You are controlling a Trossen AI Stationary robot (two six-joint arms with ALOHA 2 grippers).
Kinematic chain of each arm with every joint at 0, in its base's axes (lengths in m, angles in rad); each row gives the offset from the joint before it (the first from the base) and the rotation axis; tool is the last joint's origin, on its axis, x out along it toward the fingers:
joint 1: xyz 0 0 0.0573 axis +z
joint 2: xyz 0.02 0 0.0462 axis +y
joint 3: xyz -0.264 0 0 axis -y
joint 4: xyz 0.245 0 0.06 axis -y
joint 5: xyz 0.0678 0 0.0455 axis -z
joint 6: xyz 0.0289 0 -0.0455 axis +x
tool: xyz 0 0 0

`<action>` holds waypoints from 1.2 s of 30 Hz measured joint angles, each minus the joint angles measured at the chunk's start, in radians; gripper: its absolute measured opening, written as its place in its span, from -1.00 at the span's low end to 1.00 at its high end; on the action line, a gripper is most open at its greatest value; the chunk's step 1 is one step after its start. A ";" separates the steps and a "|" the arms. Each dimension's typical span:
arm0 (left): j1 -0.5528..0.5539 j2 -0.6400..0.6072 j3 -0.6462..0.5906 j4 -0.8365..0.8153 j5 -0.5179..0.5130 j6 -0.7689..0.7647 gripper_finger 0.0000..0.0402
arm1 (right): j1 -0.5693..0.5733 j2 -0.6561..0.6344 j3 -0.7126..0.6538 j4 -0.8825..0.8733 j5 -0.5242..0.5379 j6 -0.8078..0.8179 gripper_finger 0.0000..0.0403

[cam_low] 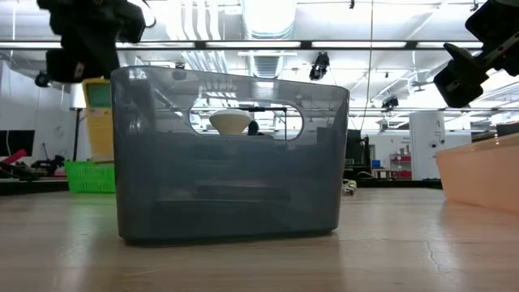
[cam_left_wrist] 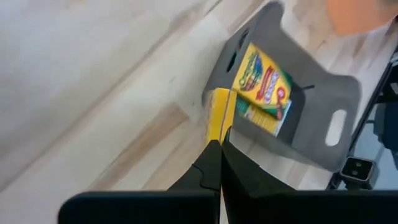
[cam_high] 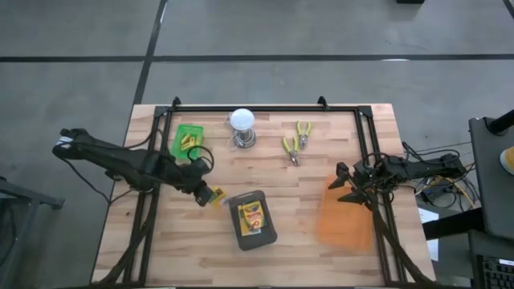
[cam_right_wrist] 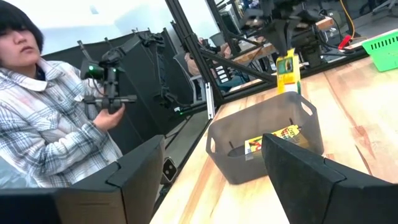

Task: Pick & Place School Supplies
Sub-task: Put the yellow crayon box into the black bin

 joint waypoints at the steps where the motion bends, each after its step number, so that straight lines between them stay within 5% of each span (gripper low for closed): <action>1: 0.000 0.000 0.014 -0.008 -0.008 0.006 -1.00 | 0.000 0.000 0.000 0.000 0.000 0.000 0.32; 23: -0.013 0.001 0.173 -0.076 -0.127 0.061 -1.00 | 0.000 0.000 0.000 0.000 0.000 0.000 0.33; 36: -0.043 0.151 0.264 0.077 -0.052 0.129 -1.00 | 0.000 0.000 0.000 0.000 0.000 0.000 0.30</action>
